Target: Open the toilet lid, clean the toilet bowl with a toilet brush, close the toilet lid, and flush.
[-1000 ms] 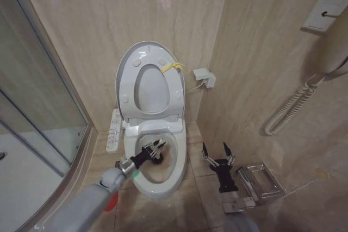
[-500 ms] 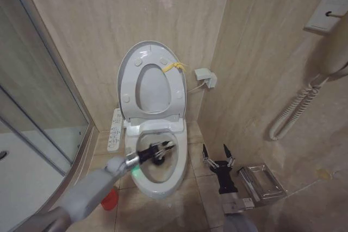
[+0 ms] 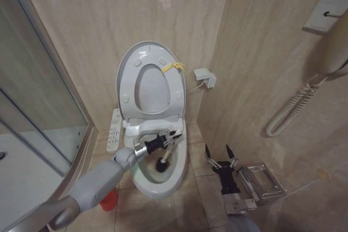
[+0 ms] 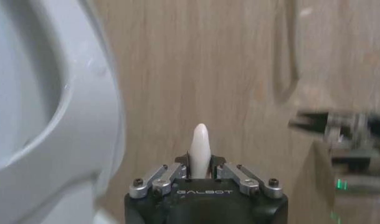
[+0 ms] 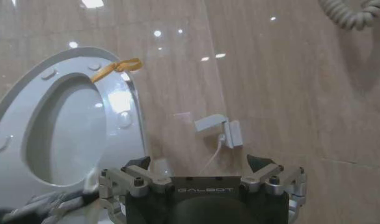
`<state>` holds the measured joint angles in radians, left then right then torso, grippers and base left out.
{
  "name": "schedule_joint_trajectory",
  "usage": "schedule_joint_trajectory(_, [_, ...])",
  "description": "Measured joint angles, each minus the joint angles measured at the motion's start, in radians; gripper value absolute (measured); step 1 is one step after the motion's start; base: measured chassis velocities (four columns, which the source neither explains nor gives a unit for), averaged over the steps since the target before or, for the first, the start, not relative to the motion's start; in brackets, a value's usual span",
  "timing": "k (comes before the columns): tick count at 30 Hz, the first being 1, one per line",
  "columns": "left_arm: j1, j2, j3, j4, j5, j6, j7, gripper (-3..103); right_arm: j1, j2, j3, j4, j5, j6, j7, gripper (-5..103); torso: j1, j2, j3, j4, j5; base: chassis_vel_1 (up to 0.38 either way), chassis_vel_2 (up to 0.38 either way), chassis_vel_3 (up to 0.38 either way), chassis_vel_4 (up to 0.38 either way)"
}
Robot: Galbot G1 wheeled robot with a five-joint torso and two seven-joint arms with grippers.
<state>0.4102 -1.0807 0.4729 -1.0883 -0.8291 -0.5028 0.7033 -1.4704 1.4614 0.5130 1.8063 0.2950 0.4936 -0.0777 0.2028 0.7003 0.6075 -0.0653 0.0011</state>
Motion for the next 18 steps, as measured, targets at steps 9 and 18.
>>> schedule_joint_trajectory(9, [-0.041, 0.016, 0.042, 0.018, -0.005, -0.023, -0.014, 22, 0.023, 0.010, 0.002, -0.047, 0.006, -0.016, -0.013, 100, 0.000, 0.000, 0.000, 0.0007, -0.0008, 0.000, 0.000, 0.000, 0.000])
schedule_joint_trajectory(18, [-0.031, -0.045, 0.040, 0.186, 0.023, -0.063, -0.022, 22, 0.014, 0.026, -0.010, -0.043, 0.004, -0.010, -0.030, 100, 0.000, 0.000, 0.000, 0.0026, -0.0006, -0.014, -0.018, -0.003, -0.006])
